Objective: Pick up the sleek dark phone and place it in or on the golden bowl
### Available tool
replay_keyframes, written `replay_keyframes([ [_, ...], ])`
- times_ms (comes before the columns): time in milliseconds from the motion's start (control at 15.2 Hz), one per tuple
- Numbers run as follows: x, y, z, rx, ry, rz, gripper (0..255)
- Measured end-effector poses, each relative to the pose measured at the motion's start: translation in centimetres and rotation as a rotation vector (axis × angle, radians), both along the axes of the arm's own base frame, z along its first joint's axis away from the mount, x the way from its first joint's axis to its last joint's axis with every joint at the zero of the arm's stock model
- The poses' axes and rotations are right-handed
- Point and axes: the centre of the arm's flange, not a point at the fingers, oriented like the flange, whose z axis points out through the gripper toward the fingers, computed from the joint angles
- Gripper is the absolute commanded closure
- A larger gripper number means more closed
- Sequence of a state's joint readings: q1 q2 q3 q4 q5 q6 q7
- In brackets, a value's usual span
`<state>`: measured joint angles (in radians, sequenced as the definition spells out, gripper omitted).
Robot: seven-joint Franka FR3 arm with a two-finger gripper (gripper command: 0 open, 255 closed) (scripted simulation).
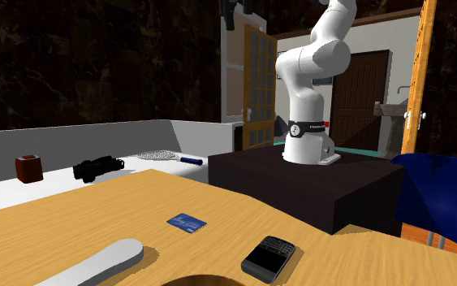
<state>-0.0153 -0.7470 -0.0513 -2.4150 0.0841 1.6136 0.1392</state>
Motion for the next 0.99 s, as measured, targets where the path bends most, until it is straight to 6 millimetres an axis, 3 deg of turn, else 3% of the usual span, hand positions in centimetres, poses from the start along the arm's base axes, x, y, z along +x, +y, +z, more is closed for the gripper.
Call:
replay_keyframes([
  [132, 0.1, 0.3, -0.5, -0.001, 0.0, 0.003, 0],
  [264, 0.5, 1.5, -2.4, -0.006, -0.003, 0.014, 0],
  [990, 2.1, 8.7, -15.0, -0.037, -0.022, 0.087, 0],
])
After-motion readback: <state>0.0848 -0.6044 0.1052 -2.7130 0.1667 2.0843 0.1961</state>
